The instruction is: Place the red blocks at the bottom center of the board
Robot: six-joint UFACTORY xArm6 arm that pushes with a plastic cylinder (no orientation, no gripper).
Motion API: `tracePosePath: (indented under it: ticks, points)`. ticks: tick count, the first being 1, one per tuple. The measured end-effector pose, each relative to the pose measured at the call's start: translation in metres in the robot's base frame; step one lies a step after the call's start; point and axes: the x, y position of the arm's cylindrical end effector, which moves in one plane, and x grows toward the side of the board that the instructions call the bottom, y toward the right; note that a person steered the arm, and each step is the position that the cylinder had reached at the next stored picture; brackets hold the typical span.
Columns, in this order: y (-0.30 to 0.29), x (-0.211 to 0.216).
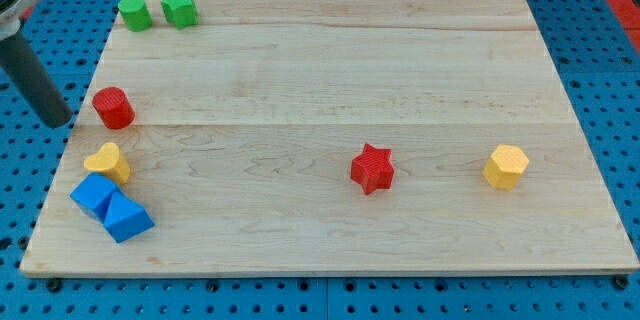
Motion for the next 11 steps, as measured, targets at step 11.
tracePosePath:
  ticks: [11]
  points:
    - [0.268, 0.002]
